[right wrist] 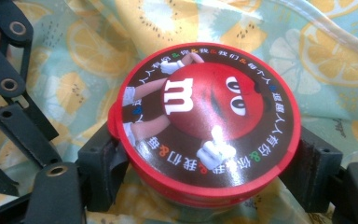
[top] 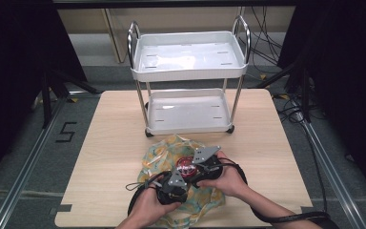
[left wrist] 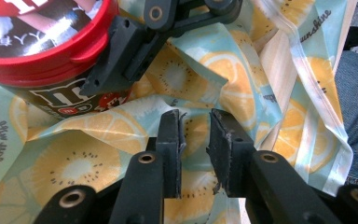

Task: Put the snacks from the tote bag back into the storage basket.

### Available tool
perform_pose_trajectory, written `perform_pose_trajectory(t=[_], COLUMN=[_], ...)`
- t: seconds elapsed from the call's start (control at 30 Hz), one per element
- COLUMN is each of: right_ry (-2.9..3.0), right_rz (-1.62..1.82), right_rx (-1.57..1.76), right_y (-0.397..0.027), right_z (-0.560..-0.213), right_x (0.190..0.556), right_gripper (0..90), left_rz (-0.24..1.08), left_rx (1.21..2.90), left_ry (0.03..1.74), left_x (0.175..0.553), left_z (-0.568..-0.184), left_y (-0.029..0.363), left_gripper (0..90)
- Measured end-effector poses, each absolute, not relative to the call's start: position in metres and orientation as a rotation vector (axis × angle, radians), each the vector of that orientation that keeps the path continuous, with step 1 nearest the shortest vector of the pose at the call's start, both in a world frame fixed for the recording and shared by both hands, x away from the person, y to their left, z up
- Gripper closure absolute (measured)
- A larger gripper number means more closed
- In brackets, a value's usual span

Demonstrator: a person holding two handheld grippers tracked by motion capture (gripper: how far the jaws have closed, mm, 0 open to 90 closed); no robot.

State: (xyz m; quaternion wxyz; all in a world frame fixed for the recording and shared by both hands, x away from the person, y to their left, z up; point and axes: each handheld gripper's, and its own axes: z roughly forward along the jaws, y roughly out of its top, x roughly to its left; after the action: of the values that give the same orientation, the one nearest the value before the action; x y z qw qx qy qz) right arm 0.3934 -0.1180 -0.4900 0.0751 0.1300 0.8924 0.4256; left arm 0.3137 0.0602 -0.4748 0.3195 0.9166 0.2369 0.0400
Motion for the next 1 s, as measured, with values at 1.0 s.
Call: perform_pose_trajectory(t=[1.0], right_ry=[2.631], right_rz=[1.394], right_rx=[0.358], right_y=[-0.130], right_z=[-0.462], right_x=[0.396], right_gripper=[26.3], left_rz=[0.154], left_rx=[2.424], left_ry=[0.578], left_x=[0.316], left_z=[-0.471], left_y=[0.064], left_gripper=[71.7])
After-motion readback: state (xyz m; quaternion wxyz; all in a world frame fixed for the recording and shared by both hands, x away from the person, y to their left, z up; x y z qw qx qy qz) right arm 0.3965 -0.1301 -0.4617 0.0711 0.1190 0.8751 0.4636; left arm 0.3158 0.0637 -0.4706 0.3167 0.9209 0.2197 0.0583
